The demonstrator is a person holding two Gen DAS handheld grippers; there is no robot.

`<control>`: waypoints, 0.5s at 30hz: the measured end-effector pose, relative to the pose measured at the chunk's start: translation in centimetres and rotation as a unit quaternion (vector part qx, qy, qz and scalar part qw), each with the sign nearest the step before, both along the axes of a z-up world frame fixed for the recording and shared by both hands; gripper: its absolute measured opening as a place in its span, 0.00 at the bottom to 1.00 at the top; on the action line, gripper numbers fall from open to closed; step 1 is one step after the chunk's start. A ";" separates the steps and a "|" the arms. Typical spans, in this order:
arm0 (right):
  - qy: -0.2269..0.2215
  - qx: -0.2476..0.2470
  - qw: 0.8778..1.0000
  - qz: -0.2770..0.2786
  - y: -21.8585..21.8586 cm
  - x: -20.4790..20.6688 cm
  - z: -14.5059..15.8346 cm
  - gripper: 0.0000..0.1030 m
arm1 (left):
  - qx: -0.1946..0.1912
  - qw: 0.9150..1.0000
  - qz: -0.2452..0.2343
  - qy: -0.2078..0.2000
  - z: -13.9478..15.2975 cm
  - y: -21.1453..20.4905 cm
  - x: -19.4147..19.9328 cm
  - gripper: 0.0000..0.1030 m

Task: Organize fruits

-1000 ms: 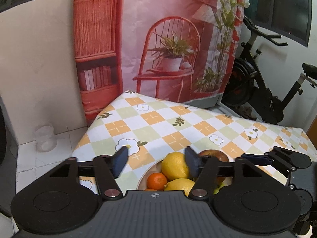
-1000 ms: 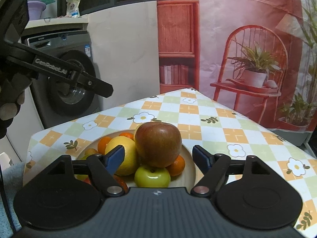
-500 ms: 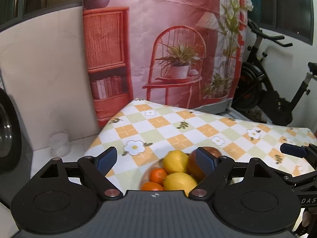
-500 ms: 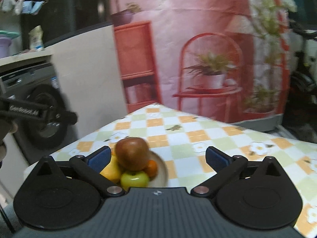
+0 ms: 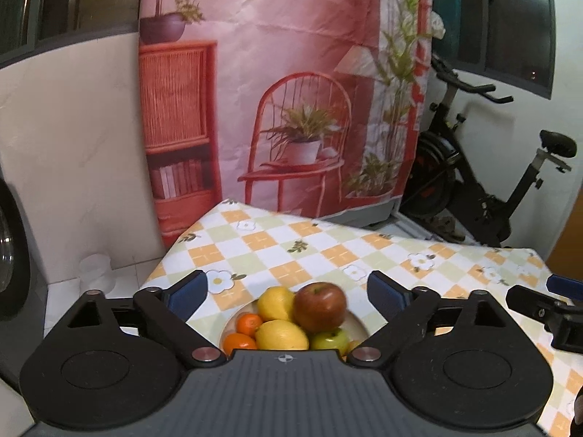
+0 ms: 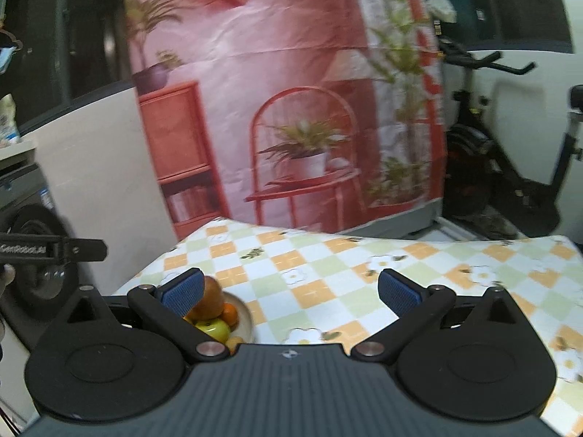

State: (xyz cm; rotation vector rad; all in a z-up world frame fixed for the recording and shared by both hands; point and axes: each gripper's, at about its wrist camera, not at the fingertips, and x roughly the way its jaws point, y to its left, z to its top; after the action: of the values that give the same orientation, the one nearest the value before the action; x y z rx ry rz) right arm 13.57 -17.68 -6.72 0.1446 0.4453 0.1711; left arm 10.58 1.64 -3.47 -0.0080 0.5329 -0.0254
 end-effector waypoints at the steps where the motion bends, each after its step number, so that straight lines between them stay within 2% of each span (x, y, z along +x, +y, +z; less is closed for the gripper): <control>1: 0.002 0.002 1.000 -0.005 -0.3 -0.4 0.5 1.00 | 0.002 1.000 0.000 -0.002 0.3 -0.2 -0.4 0.98; 8: 0.018 -0.015 0.999 -0.027 -0.4 -1.8 3.4 1.00 | 0.029 0.999 -0.007 -0.019 2.1 -2.3 -2.9 1.00; 15: 0.011 -0.026 0.999 -0.019 0.7 -3.1 4.7 1.00 | 0.044 0.998 -0.012 -0.031 3.0 -3.4 -4.2 1.00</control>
State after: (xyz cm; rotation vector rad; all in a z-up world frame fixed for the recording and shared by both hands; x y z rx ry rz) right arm 10.45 -17.03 -1.98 0.1049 0.4673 0.1201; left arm 6.38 -1.75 -0.52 0.0843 0.4715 -0.0250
